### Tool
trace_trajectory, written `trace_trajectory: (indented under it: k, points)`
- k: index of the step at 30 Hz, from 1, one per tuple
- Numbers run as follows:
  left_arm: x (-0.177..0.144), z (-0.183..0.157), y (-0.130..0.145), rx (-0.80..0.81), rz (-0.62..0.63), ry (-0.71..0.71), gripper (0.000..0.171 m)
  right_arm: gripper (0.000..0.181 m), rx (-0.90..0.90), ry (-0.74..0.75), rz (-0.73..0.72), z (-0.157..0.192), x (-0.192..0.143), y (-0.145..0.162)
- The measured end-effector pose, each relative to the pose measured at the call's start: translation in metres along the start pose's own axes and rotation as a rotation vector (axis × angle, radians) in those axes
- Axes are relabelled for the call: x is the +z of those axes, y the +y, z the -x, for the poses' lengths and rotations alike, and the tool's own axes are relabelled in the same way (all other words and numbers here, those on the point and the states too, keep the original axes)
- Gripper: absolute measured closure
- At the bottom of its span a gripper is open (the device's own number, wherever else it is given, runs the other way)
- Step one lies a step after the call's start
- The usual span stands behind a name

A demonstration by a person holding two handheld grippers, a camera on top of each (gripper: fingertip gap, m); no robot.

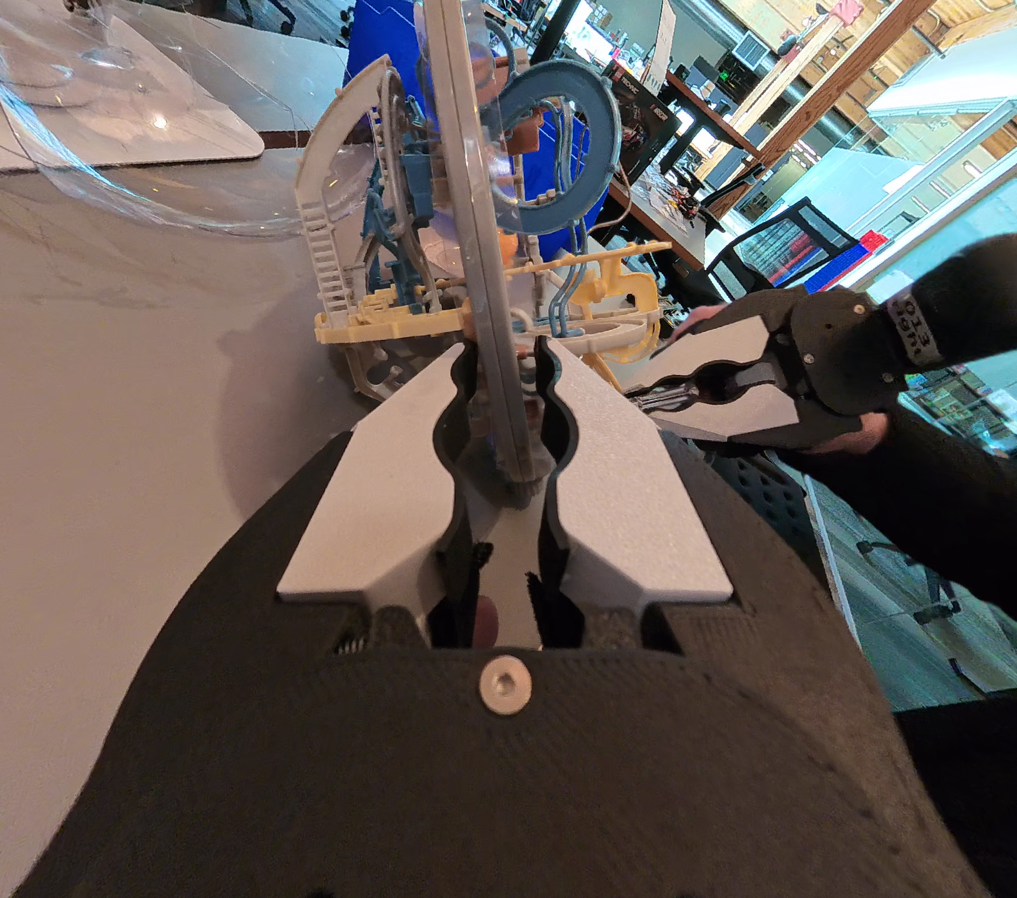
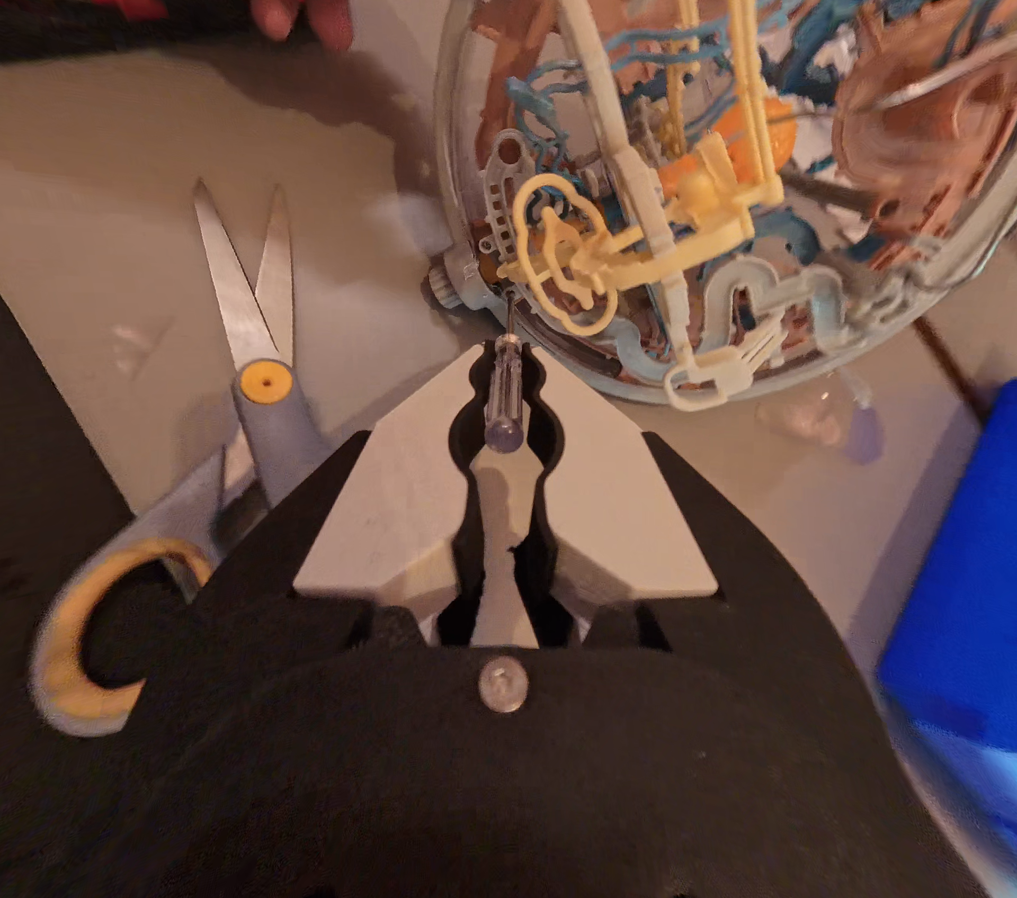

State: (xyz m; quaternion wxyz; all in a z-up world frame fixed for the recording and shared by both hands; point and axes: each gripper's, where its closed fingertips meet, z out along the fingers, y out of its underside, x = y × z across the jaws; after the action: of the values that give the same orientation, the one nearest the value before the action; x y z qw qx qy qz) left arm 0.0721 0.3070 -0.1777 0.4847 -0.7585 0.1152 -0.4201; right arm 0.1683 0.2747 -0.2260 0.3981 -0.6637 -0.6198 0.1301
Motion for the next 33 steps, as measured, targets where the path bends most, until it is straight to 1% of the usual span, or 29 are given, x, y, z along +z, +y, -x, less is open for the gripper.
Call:
trace_trajectory:
  k: [7, 10, 13, 17, 20, 22, 24, 27, 28, 29, 31, 33]
  points:
    - [0.003, 0.005, -0.003, 0.007, 0.042, 0.022, 0.152, 0.174, -0.589, 0.064, 0.054, -0.001, 0.002, -0.005]
    - [0.005, 0.007, -0.005, 0.009, 0.061, 0.026, 0.152, 0.174, -0.786, 0.095, 0.088, -0.001, 0.003, -0.007]
    - [0.007, 0.01, -0.01, 0.014, 0.067, 0.026, 0.153, 0.174, -0.995, 0.157, 0.147, -0.002, 0.006, -0.01]
    - [0.01, 0.011, -0.013, 0.034, 0.086, 0.029, 0.153, 0.175, -1.354, 0.218, 0.254, -0.001, 0.01, -0.012]
    - [0.01, 0.015, -0.014, 0.027, 0.086, 0.026, 0.153, 0.175, -1.542, 0.197, 0.295, 0.0, 0.012, -0.013]
    - [0.009, 0.019, -0.013, 0.023, 0.08, 0.018, 0.152, 0.175, -1.614, 0.174, 0.302, -0.003, 0.012, -0.014]
    - [0.009, 0.017, -0.014, 0.017, 0.065, 0.032, 0.151, 0.175, -1.58, 0.151, 0.292, -0.009, 0.007, -0.016]
    - [0.009, 0.017, -0.014, 0.032, 0.067, 0.03, 0.151, 0.175, -1.374, 0.145, 0.275, -0.018, -0.009, -0.021]
    - [0.009, 0.017, -0.014, 0.022, 0.063, 0.038, 0.151, 0.175, -1.253, 0.133, 0.258, -0.018, -0.015, -0.023]
    - [0.009, 0.017, -0.014, 0.018, 0.059, 0.041, 0.151, 0.175, -1.092, 0.111, 0.242, -0.018, -0.02, -0.023]
    - [0.008, 0.016, -0.014, 0.018, 0.058, 0.038, 0.151, 0.174, -0.718, 0.066, 0.201, -0.014, -0.028, -0.021]
    - [0.008, 0.014, -0.012, 0.01, 0.058, 0.037, 0.151, 0.173, -0.352, 0.022, 0.093, -0.006, -0.031, -0.023]
